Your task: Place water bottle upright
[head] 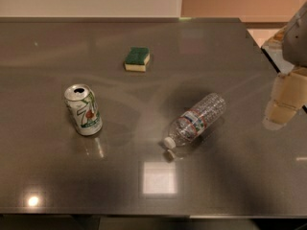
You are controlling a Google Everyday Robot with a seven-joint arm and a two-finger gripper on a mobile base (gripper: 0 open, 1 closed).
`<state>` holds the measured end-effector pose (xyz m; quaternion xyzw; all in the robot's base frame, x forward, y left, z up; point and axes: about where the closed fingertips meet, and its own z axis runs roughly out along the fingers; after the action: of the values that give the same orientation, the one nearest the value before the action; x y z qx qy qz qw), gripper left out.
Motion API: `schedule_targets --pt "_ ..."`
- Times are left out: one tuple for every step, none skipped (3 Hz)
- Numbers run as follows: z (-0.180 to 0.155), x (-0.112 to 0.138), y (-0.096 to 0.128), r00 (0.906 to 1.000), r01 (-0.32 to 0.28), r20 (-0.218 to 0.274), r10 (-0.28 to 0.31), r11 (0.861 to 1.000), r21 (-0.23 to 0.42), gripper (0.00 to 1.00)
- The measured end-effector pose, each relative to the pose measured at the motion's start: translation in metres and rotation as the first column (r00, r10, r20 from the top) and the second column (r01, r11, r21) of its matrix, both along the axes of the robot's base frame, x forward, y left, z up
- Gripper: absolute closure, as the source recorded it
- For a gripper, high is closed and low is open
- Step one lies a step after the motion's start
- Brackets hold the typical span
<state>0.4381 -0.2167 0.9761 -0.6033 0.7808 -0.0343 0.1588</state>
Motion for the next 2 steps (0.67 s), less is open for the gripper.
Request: schedule_targets --pt "0.0001 0.0 0.0001 1.0 0.0 0.0 0.0 1.0 0.0 0.0" --pt "0.0019 0.004 0.0086 0.9988 -0.046 0.016 0.046 0.999 -0.013 0.0"
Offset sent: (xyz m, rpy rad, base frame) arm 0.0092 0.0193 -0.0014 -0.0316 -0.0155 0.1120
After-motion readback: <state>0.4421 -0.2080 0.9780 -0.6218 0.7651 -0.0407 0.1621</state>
